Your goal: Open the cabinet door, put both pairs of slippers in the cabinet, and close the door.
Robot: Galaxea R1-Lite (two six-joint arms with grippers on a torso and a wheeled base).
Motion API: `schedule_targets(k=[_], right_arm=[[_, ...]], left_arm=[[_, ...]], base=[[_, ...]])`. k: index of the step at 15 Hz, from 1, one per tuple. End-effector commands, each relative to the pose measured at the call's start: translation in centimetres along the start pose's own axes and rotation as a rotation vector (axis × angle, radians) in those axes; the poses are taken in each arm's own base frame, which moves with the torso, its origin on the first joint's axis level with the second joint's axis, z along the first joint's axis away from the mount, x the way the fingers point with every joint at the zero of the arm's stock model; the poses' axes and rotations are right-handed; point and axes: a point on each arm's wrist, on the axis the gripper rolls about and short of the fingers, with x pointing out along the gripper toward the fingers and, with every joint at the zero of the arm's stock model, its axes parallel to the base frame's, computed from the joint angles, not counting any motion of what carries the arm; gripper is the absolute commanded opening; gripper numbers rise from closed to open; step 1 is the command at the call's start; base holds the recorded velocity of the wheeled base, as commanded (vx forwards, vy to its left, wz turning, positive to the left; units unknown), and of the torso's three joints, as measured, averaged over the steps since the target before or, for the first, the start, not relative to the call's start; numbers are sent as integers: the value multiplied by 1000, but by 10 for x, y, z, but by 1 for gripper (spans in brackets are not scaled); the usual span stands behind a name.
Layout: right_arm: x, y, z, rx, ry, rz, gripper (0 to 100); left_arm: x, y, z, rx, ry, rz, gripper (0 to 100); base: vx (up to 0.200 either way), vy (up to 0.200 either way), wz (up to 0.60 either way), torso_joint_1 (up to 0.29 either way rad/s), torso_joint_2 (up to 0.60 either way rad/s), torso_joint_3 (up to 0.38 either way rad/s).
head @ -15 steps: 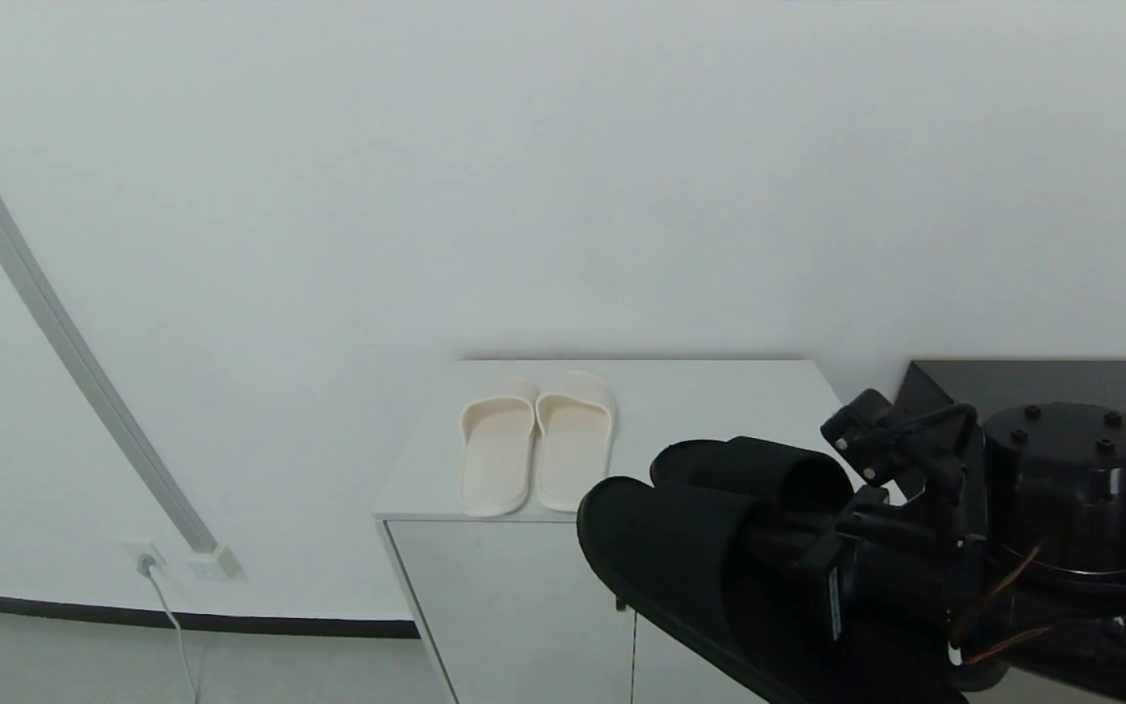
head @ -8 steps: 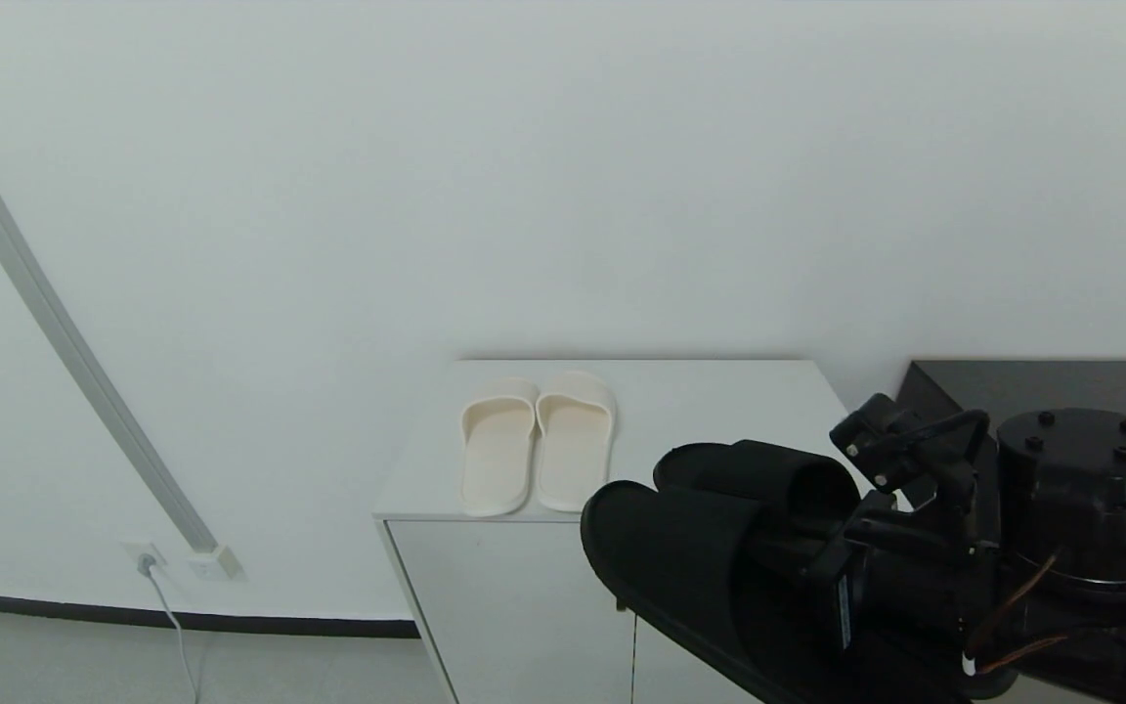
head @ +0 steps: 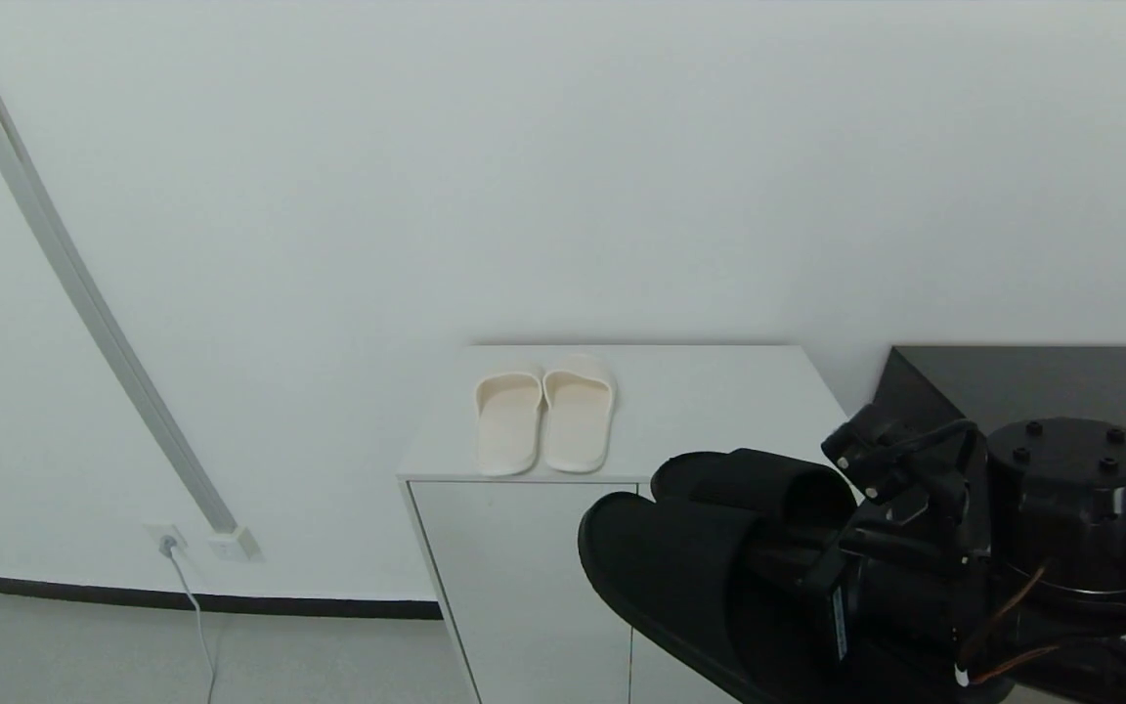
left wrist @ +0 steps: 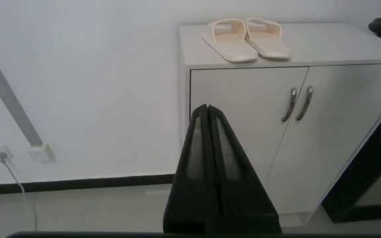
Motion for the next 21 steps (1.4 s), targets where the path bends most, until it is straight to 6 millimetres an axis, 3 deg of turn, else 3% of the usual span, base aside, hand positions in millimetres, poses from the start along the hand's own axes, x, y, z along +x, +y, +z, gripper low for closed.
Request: schedule_targets(k=[1,12,13,21], right_arm=[[0,0,-2,1,9,-1,0],[-1,1,-7,-5,23,5,0],[-1,1,-7,-5,23,5,0],[1,1,-9,-5,33,9,0]], left_arm=[[0,0,0,-1,2,2,0],[0,0,0,4,3,0,0],[0,0,0,4,3,-1,100],[0,0,0,4,2,0,100]], base=[[0,0,0,0,0,0],[0,0,0,-43,100,54],[0,0,0,-154,354,183],[0,0,0,-187,431,238]])
